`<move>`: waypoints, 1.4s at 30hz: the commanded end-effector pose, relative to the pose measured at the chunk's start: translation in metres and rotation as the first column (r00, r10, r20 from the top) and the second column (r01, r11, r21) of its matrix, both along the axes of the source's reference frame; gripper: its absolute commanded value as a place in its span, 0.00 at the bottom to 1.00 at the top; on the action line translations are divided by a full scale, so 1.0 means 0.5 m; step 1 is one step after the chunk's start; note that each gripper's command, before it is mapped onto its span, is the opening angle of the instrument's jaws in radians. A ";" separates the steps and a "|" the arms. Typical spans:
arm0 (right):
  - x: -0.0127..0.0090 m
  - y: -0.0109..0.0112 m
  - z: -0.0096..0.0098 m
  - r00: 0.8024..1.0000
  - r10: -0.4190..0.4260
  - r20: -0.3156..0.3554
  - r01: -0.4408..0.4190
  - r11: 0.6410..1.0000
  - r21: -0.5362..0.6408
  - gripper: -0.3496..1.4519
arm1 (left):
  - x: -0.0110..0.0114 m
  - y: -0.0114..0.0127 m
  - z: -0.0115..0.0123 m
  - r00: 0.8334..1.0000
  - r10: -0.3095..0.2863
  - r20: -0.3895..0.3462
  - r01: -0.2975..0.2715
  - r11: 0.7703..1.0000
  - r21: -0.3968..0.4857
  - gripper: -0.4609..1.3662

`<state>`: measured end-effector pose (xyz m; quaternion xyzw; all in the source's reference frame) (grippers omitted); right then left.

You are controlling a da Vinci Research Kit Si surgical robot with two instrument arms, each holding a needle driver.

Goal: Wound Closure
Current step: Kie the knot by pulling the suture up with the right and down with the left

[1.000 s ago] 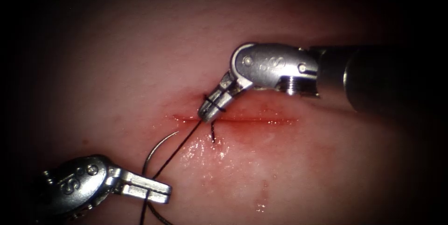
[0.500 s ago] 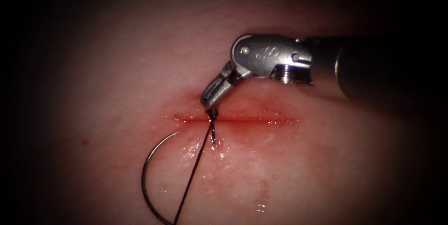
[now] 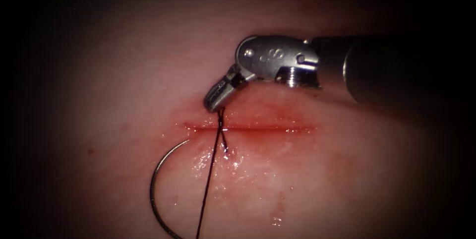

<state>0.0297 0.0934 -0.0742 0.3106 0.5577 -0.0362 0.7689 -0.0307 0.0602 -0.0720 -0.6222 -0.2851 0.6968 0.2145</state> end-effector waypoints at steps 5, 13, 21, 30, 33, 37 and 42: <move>-0.0012 0.0001 0.0011 0.998 0.066 0.010 -0.065 0.995 -0.073 0.00 | -0.0020 -0.0011 0.0028 1.000 0.000 -0.003 0.000 1.000 0.001 0.06; -0.0014 -0.0006 0.0011 0.987 0.162 -0.011 -0.162 0.981 -0.104 0.00 | -0.0034 -0.0008 0.0033 1.000 0.003 -0.002 -0.003 1.000 0.000 0.06; -0.0018 0.0010 0.0010 0.974 0.226 -0.023 -0.227 0.966 -0.122 0.00 | -0.0030 -0.0022 0.0039 1.000 0.010 -0.004 -0.010 1.000 -0.001 0.06; -0.0023 0.0016 0.0016 0.967 0.255 -0.024 -0.255 0.958 -0.132 0.00 | -0.0030 -0.0035 0.0048 1.000 0.012 -0.002 -0.012 1.000 -0.001 0.06; -0.0021 0.0011 0.0015 0.967 0.254 -0.026 -0.255 0.957 -0.137 0.00 | -0.0031 -0.0028 0.0043 1.000 0.008 -0.003 -0.008 1.000 0.008 0.06; -0.0015 0.0008 0.0013 0.965 0.258 -0.037 -0.261 0.955 -0.141 0.00 | -0.0034 -0.0008 0.0031 1.000 0.003 -0.001 -0.003 1.000 -0.001 0.06; -0.0009 0.0007 0.0003 0.945 0.319 -0.070 -0.325 0.939 -0.113 0.00 | -0.0041 0.0026 0.0013 1.000 -0.004 0.005 0.004 1.000 -0.016 0.06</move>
